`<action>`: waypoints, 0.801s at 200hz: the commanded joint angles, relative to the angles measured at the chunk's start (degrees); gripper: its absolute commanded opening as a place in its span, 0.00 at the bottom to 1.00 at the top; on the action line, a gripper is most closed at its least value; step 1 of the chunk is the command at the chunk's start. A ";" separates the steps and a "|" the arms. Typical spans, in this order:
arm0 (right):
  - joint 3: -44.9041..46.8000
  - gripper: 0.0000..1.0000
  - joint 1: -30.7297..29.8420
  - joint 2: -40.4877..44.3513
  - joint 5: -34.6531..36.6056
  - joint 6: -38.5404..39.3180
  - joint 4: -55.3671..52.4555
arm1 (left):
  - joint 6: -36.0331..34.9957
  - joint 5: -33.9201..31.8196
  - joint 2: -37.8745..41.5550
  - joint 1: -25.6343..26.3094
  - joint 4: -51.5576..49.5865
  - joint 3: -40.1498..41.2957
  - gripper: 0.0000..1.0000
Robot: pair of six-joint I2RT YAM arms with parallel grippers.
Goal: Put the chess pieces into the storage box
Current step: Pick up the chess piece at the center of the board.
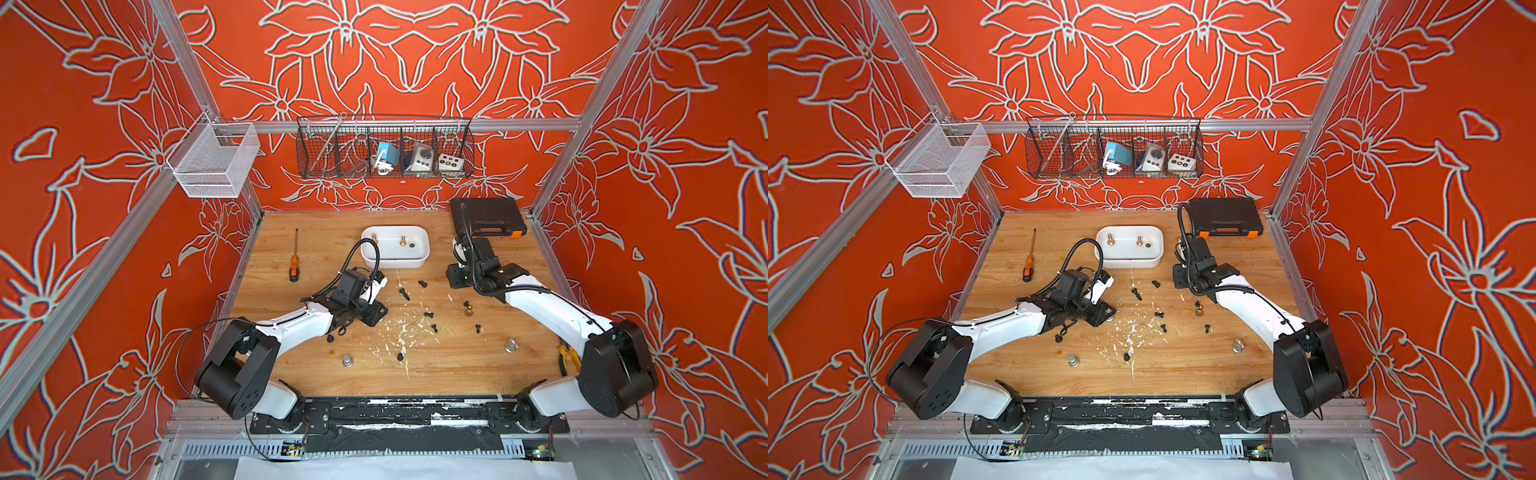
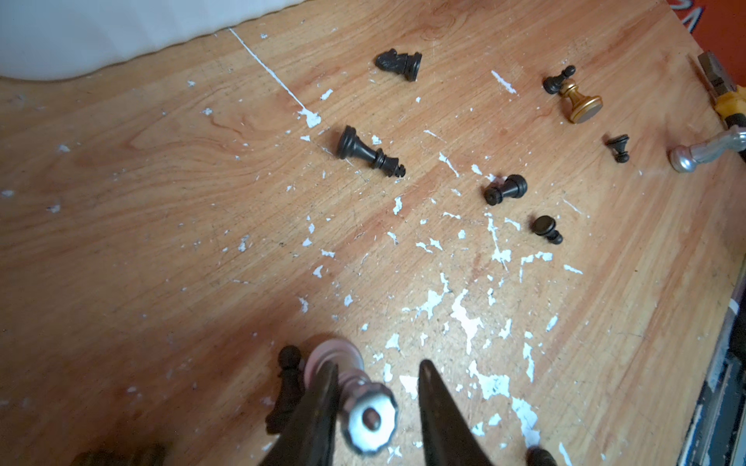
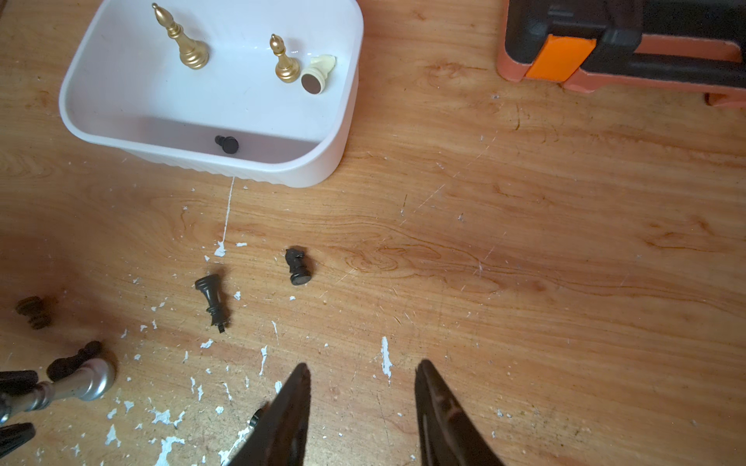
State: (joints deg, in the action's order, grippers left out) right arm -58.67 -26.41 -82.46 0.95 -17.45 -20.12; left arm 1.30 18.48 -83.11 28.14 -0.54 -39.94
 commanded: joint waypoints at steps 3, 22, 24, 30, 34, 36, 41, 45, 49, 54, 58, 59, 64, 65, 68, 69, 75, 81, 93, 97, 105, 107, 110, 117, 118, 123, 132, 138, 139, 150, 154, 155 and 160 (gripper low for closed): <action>0.93 0.45 0.49 -0.61 -0.49 -0.57 0.09 | -0.33 -0.02 -1.17 0.51 0.17 0.21 0.34; 0.91 0.45 0.49 -0.59 -0.59 -0.65 0.08 | -0.33 -0.18 -1.57 0.60 0.10 0.00 0.33; 0.93 0.45 0.49 -0.62 -0.58 -0.65 0.10 | -0.33 -0.22 -1.56 0.60 0.12 0.01 0.33; 0.87 0.45 0.49 -0.64 -0.60 -0.65 0.15 | -0.33 -0.38 -1.61 0.64 0.07 -0.04 0.33; 0.99 0.45 0.52 -0.66 -0.60 -0.75 0.16 | -0.33 -0.59 -1.69 0.67 0.09 0.02 0.33; 1.06 0.45 0.49 -0.66 -0.67 -0.74 0.10 | -0.33 -0.67 -1.70 0.68 0.10 -0.01 0.33; 0.98 0.45 0.49 -0.67 -0.66 -0.74 0.13 | -0.26 -0.97 -1.72 0.69 0.09 -0.02 0.33; 1.02 0.45 0.52 -0.58 -0.69 -0.76 0.12 | -0.25 -1.24 -1.72 0.69 0.10 -0.06 0.33; 1.08 0.45 0.54 -0.60 -0.74 -0.82 0.24 | -0.17 -1.41 -1.79 0.71 0.02 -0.05 0.33; 1.11 0.45 0.49 -0.61 -0.76 -0.83 0.24 | -0.16 -1.63 -1.84 0.77 0.01 -0.06 0.33; 1.19 0.45 0.57 -0.64 -0.76 -0.84 0.18 | -0.08 -1.74 -1.84 0.78 -0.07 -0.07 0.33; 1.19 0.45 0.57 -0.66 -0.73 -0.83 0.22 | -0.12 -1.76 -1.81 0.78 -0.08 -0.15 0.33; 1.27 0.45 0.54 -0.62 -0.72 -0.91 0.17 | -0.14 -1.74 -1.83 0.78 -0.15 -0.21 0.33; 1.28 0.45 0.60 -0.61 -0.75 -0.91 0.17 | -0.10 -1.76 -1.81 0.78 -0.16 -0.17 0.33; 1.28 0.45 0.58 -0.64 -0.73 -0.92 0.20 | -0.09 -1.78 -1.83 0.79 -0.17 -0.21 0.33; 1.28 0.45 0.62 -0.62 -0.71 -0.92 0.18 | -0.08 -1.78 -1.81 0.78 -0.17 -0.21 0.33; 1.36 0.45 0.60 -0.55 -0.78 -1.00 0.25 | -0.15 -1.86 -1.84 0.80 -0.18 -0.16 0.33; 1.41 0.45 0.59 -0.54 -0.86 -1.05 0.32 | -0.08 -1.95 -1.85 0.84 -0.17 -0.22 0.32; 1.54 0.45 0.58 -0.51 -0.82 -1.09 0.33 | -0.07 -2.04 -1.88 0.86 -0.17 -0.22 0.31; 1.63 0.45 0.61 -0.50 -0.85 -1.09 0.42 | -0.07 -2.04 -1.88 0.86 -0.17 -0.22 0.30; 1.71 0.45 0.64 -0.41 -0.76 -1.18 0.48 | -0.07 -2.04 -1.88 0.93 -0.18 -0.22 0.29; 1.72 0.45 0.63 -0.42 -0.73 -1.18 0.44 | -0.07 -2.04 -1.88 1.01 -0.24 -0.20 0.29; 1.72 0.45 0.59 -0.43 -0.77 -1.18 0.53 | -0.07 -2.04 -1.88 0.96 -0.25 -0.20 0.29; 1.73 0.45 0.57 -0.38 -0.77 -1.26 0.58 | -0.11 -2.04 -1.88 0.96 -0.27 -0.23 0.28; 1.77 0.45 0.57 -0.40 -0.73 -1.22 0.55 | -0.13 -2.04 -1.92 0.96 -0.26 -0.22 0.28; 1.73 0.45 0.59 -0.38 -0.72 -1.26 0.54 | -0.16 -2.04 -1.91 1.03 -0.26 -0.21 0.27; 1.81 0.45 0.57 -0.38 -0.71 -1.27 0.56 | -0.16 -2.04 -1.91 1.04 -0.26 -0.30 0.26; 1.81 0.45 0.58 -0.42 -0.69 -1.22 0.53 | -0.16 -2.04 -1.94 1.09 -0.26 -0.19 0.25; 1.81 0.45 0.58 -0.43 -0.73 -1.25 0.57 | -0.16 -2.04 -1.91 1.06 -0.21 -0.21 0.25; 1.81 0.45 0.62 -0.43 -0.77 -1.27 0.53 | -0.07 -1.91 -1.87 1.13 -0.17 -0.22 0.24; 1.81 0.45 0.60 -0.30 -0.73 -1.20 0.56 | -0.07 -1.87 -1.85 1.20 -0.12 -0.18 0.24; 1.81 0.45 0.59 -0.32 -0.75 -1.23 0.54 | -0.07 -1.87 -1.86 1.25 -0.10 -0.20 0.23; 1.89 0.45 0.57 -0.32 -0.70 -1.27 0.54 | -0.07 -1.79 -1.83 1.22 -0.08 -0.21 0.23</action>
State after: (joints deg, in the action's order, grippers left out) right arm -57.89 -26.20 -82.46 0.78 -17.85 -20.12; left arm 1.45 16.49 -84.62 28.71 -0.34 -39.94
